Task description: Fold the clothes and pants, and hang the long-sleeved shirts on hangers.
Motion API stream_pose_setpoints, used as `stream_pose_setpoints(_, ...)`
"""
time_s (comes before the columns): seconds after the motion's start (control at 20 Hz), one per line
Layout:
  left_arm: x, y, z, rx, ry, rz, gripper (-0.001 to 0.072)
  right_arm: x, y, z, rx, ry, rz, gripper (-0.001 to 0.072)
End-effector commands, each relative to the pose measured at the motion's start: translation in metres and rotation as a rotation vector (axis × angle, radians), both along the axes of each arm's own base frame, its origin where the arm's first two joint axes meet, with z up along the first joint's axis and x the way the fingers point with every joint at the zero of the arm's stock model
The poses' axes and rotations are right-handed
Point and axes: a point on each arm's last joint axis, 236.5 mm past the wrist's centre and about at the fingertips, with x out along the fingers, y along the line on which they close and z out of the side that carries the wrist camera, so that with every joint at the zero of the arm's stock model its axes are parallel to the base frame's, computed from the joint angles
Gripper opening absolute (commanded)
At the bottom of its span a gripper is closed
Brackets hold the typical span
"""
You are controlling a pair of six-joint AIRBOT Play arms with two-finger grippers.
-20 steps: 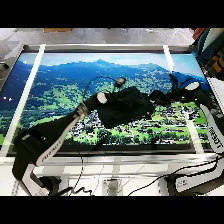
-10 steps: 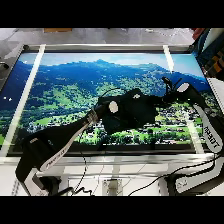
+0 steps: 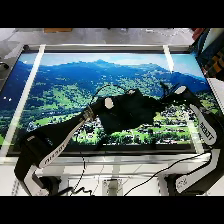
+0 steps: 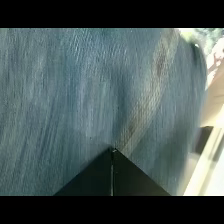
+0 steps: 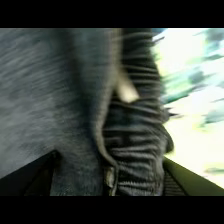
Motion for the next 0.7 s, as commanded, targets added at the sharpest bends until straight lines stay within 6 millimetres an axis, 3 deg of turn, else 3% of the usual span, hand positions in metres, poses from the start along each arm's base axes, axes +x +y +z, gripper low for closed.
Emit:
stream_pose_setpoints(0.0,0.007,0.013,-0.013,0.072,-0.056,-0.027,0.0026,-0.015,0.058,0.031,0.274,0.022,0.092,0.0647)
stream_pose_setpoints(0.15,0.007,0.018,-0.027,0.106,-0.055,-0.038,0.0027,-0.008,0.087,0.024,0.236,-0.030,0.111,0.0630)
stream_pose_setpoints(0.25,0.007,0.019,-0.032,0.115,-0.052,-0.040,0.0027,-0.004,0.108,0.019,0.205,-0.070,0.125,0.0539)
stream_pose_setpoints(0.35,0.010,0.026,-0.034,0.138,-0.066,-0.049,0.0027,0.001,0.126,0.015,0.174,-0.116,0.131,0.0346)
stream_pose_setpoints(0.4,0.011,0.031,-0.034,0.150,-0.065,-0.055,0.0027,0.007,0.131,0.013,0.157,-0.145,0.121,0.0163)
stream_pose_setpoints(0.45,0.011,0.037,-0.030,0.163,-0.065,-0.065,0.0027,0.015,0.131,0.013,0.143,-0.171,0.103,0.0046)
stream_pose_setpoints(0.55,0.015,0.053,-0.012,0.174,-0.071,-0.071,0.0027,0.033,0.125,0.024,0.133,-0.222,0.082,0.0038)
stream_pose_setpoints(0.65,0.028,0.069,0.027,0.143,-0.109,-0.036,0.0042,0.058,0.101,0.046,0.117,-0.279,0.023,0.0037)
